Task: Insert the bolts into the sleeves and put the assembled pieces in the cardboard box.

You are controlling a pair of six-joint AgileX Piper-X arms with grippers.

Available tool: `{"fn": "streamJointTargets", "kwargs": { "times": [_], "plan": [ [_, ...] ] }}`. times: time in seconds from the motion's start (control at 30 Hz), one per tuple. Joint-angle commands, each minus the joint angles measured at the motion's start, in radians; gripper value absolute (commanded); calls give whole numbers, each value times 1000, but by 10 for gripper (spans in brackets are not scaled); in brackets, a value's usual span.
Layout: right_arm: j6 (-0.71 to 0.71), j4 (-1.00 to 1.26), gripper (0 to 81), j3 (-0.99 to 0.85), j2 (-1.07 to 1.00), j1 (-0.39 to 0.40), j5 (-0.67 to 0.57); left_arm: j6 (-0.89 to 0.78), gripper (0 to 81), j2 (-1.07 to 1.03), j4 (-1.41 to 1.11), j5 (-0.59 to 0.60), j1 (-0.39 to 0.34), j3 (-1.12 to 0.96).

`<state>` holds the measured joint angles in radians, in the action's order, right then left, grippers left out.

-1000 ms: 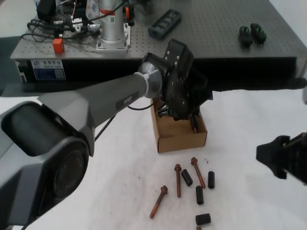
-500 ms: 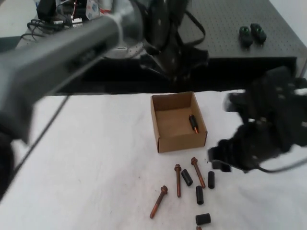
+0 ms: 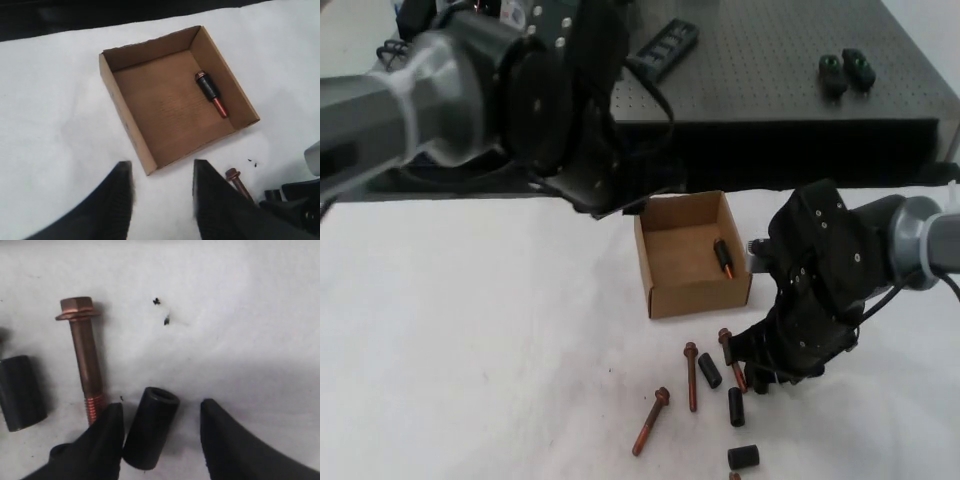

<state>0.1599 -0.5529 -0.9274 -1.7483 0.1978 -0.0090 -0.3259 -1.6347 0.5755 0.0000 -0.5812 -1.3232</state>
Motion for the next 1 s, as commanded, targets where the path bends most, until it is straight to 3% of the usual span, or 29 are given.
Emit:
{"fn": "streamJointTargets", "kwargs": {
  "times": [0.0,0.23,0.27,0.47,0.87,0.97],
  "plan": [
    [-4,-10,298,-6,-20,3,9,21,293,46,-24,-18,11,44],
    [-38,-28,7,-6,-24,3,9,90,293,48,-7,64,13,48],
    [-50,-31,43,-6,-24,3,9,92,293,48,-5,85,13,48],
    [-70,-59,42,9,34,-24,-1,96,302,-1,-2,251,0,48],
    [-70,-74,42,228,483,-170,-1,48,342,-273,24,275,-100,-32],
    [-70,-78,42,263,565,-189,-3,113,342,-326,134,275,-107,-85]
  ]
}}
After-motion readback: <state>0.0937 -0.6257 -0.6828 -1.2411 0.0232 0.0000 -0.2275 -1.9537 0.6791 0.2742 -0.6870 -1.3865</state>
